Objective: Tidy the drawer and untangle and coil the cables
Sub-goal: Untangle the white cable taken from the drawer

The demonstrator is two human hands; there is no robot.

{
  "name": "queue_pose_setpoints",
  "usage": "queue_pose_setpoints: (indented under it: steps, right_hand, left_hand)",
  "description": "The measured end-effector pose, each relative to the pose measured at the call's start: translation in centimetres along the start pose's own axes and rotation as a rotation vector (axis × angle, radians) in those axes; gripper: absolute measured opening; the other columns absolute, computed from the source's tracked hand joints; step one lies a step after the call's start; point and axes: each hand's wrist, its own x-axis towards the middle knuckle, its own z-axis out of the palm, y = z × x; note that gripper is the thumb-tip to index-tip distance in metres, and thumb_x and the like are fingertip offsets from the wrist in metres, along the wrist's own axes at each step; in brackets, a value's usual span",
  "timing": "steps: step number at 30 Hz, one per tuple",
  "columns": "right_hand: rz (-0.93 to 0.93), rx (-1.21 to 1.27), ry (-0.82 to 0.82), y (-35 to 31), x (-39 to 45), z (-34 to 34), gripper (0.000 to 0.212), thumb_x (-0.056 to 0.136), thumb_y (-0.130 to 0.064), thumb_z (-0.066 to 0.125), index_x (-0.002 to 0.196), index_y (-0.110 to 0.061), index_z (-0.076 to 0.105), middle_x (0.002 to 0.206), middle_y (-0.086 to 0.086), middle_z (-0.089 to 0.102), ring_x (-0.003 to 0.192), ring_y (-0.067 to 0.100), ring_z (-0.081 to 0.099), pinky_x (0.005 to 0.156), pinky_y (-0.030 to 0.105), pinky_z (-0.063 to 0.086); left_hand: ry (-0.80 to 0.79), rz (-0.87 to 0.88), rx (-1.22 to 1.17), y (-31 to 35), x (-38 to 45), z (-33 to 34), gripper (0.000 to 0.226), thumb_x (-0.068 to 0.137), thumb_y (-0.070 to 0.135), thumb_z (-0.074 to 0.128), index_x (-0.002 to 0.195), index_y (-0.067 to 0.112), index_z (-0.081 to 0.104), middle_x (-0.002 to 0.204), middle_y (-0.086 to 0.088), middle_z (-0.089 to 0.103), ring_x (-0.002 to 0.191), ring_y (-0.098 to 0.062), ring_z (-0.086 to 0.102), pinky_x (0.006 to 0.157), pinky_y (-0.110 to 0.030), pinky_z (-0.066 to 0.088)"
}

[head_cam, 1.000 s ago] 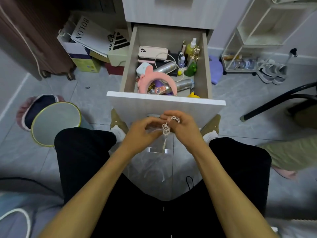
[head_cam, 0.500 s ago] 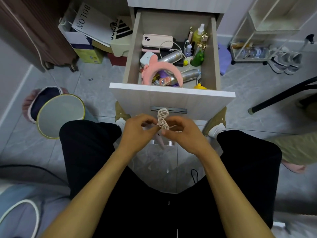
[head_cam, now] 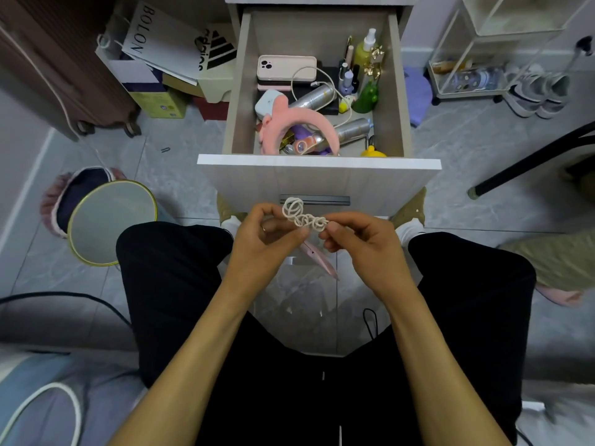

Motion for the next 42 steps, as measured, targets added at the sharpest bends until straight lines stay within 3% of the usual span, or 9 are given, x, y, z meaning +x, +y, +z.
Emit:
queue_pose_setpoints:
  steps: [3,9,13,17,23,28,33,38,42]
  right_hand:
    - [-0.034,-0.064,0.015,-0.4,-0.2,-0.2,0.022,0.093,-0.006,0.06,0.095,-0.025,0.071,0.079,-0.015,0.072,0.074,0.006,0.069,0.068,0.016,0.053]
    - [-0.045,-0.112,-0.051,-0.8,-0.4,-0.9,0.017,0.093,-0.014,0.061,0.099,-0.025,0.073,0.089,-0.011,0.074,0.087,0.009,0.069,0.078,0.021,0.056]
    - [-0.026,-0.142,-0.104,-0.8,-0.4,-1.2,0.019,0.091,-0.011,0.063,0.095,-0.026,0.073,0.088,-0.011,0.073,0.086,0.009,0.069,0.08,0.021,0.056]
    - [0.007,-0.109,-0.152,-1.1,-0.5,-1.1,0.015,0.087,-0.007,0.067,0.09,-0.022,0.071,0.082,-0.005,0.074,0.08,0.013,0.071,0.08,0.026,0.058]
    - [-0.031,-0.148,-0.153,-1.3,-0.7,-1.5,0.017,0.083,-0.009,0.073,0.088,-0.024,0.07,0.083,-0.009,0.072,0.08,0.009,0.07,0.076,0.022,0.057]
    - [-0.04,-0.074,-0.162,-1.6,-0.9,-1.2,0.017,0.085,-0.006,0.069,0.095,-0.02,0.073,0.085,-0.005,0.074,0.077,0.014,0.072,0.074,0.024,0.058]
    - [0.003,0.038,-0.168,-1.7,-0.5,-1.5,0.014,0.09,-0.005,0.062,0.1,-0.009,0.072,0.084,0.003,0.075,0.075,0.021,0.073,0.07,0.028,0.059]
    - [0.079,0.104,-0.214,-1.6,-0.5,-2.1,0.018,0.094,-0.001,0.057,0.103,-0.006,0.072,0.089,0.009,0.076,0.082,0.026,0.073,0.074,0.037,0.06]
    - [0.094,0.07,-0.206,-1.6,-0.4,-1.8,0.012,0.086,-0.002,0.067,0.096,-0.005,0.073,0.084,0.007,0.076,0.077,0.024,0.073,0.07,0.03,0.059]
  left_hand:
    - [-0.056,0.047,0.006,0.5,-0.2,0.3,0.03,0.083,0.005,0.073,0.104,0.023,0.062,0.091,0.012,0.072,0.091,-0.012,0.07,0.078,-0.02,0.053]
    - [-0.079,0.135,0.166,0.8,-0.1,0.3,0.017,0.083,0.003,0.073,0.092,0.017,0.068,0.081,0.017,0.07,0.078,0.0,0.066,0.071,-0.014,0.051]
    - [-0.017,0.173,0.283,0.4,-0.5,0.1,0.025,0.084,0.007,0.074,0.087,0.03,0.066,0.085,0.018,0.069,0.081,-0.002,0.065,0.072,-0.014,0.051]
    - [0.072,0.271,0.47,0.5,-1.1,0.4,0.032,0.086,0.014,0.073,0.085,0.043,0.059,0.084,0.028,0.064,0.088,0.005,0.06,0.076,-0.005,0.044]
    - [-0.019,0.518,0.638,1.1,-1.1,-0.1,0.012,0.085,0.01,0.073,0.089,0.019,0.066,0.087,0.025,0.056,0.084,0.003,0.055,0.074,-0.007,0.039]
    - [-0.086,0.28,0.406,2.1,-1.2,0.1,0.02,0.084,0.008,0.073,0.085,0.027,0.068,0.081,0.02,0.068,0.081,-0.002,0.065,0.073,-0.01,0.047]
    - [-0.049,-0.028,0.064,2.2,-0.5,0.7,0.008,0.086,-0.001,0.067,0.092,0.005,0.068,0.08,-0.004,0.07,0.075,-0.016,0.069,0.07,-0.027,0.059]
    - [-0.018,-0.088,0.049,2.4,-0.5,0.9,0.006,0.088,0.001,0.066,0.091,0.007,0.068,0.077,-0.001,0.072,0.075,-0.02,0.071,0.073,-0.037,0.061]
    - [0.006,-0.083,0.094,2.4,-0.4,1.2,0.008,0.087,0.003,0.068,0.09,0.01,0.068,0.076,-0.001,0.072,0.075,-0.02,0.071,0.071,-0.036,0.062]
